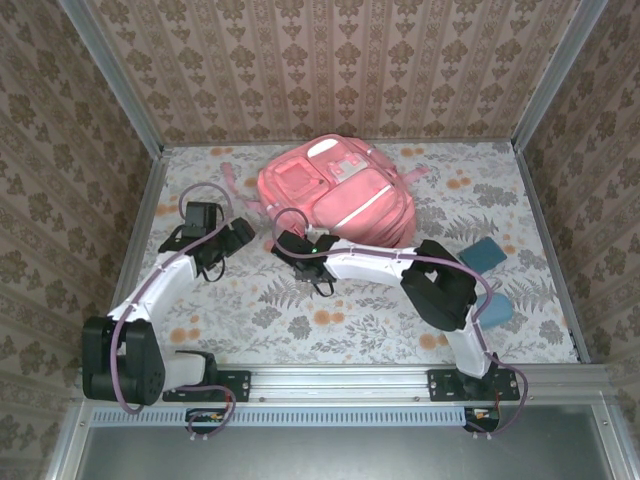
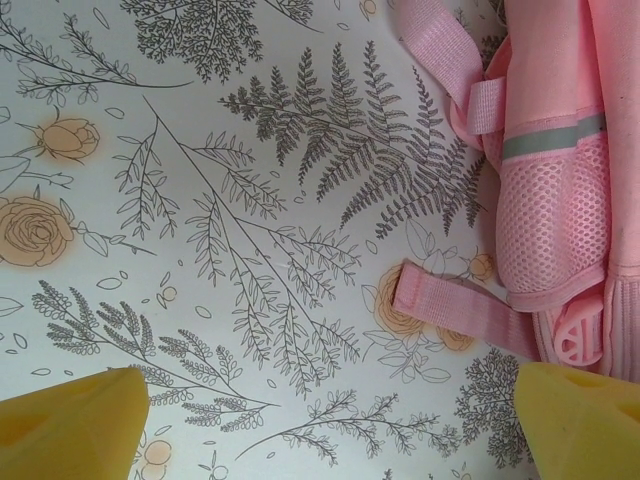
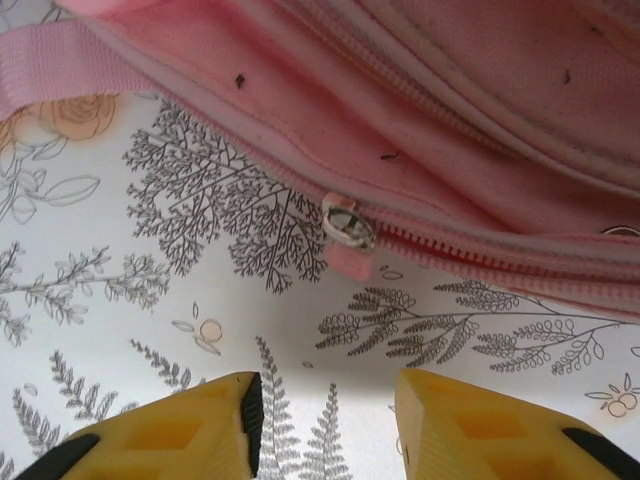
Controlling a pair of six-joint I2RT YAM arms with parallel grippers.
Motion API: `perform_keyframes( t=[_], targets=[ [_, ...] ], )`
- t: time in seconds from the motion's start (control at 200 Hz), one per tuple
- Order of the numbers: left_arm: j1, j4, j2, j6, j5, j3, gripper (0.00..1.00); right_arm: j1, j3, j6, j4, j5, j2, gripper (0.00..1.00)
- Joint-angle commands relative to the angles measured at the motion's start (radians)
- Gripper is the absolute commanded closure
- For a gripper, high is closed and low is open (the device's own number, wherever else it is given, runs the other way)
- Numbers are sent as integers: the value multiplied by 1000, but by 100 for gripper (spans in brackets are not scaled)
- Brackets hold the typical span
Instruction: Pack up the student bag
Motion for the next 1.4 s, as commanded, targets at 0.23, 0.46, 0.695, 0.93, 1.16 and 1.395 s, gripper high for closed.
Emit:
perform_keyframes(
  t=[0.23, 0.46, 0.695, 0.93, 1.16, 1.395],
  targets=[
    [8, 24, -9, -11, 69, -14, 4, -41, 100, 43, -50, 158, 109, 61],
    [8, 79, 18, -28, 153, -22, 4, -42, 107, -32, -9, 225, 114, 67],
    [7, 184, 62, -78, 255, -49, 6, -42, 100, -121, -12, 162, 89, 84],
    [-35, 392, 132, -170, 357, -110, 15, -50, -1, -254, 73, 1, -26, 93],
    [-119, 628, 248, -266, 408, -138, 21, -74, -43, -282, 134, -170, -93, 92],
    [-183, 805, 355, -328, 412, -125, 25, -86, -81, -257, 142, -190, -111, 90]
  ],
)
